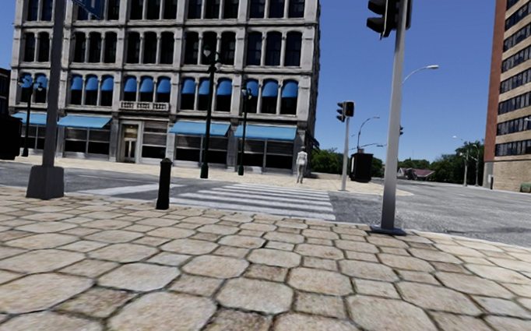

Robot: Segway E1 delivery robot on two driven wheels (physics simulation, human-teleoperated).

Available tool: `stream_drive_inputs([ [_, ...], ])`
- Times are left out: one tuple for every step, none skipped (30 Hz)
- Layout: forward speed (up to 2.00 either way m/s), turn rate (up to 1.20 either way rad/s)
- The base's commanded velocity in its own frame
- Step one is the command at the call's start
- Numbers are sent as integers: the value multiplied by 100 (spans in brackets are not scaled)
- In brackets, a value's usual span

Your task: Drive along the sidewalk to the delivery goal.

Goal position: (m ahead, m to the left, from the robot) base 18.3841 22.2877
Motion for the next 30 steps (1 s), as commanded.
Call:
stream_drive_inputs([
  [178,0],
  [178,0],
  [178,0],
  [178,0],
  [178,0],
  [178,0],
  [178,0],
  [178,0],
  [178,0],
  [178,0],
  [178,0],
  [178,0],
  [178,0],
  [178,0],
  [178,0],
  [178,0],
  [178,0],
  [178,0],
  [178,0],
  [178,0],
  [178,0],
  [177,0],
  [177,0],
  [177,0],
  [177,0],
  [177,0],
  [177,0],
  [177,0],
  [177,0],
  [177,0],
])
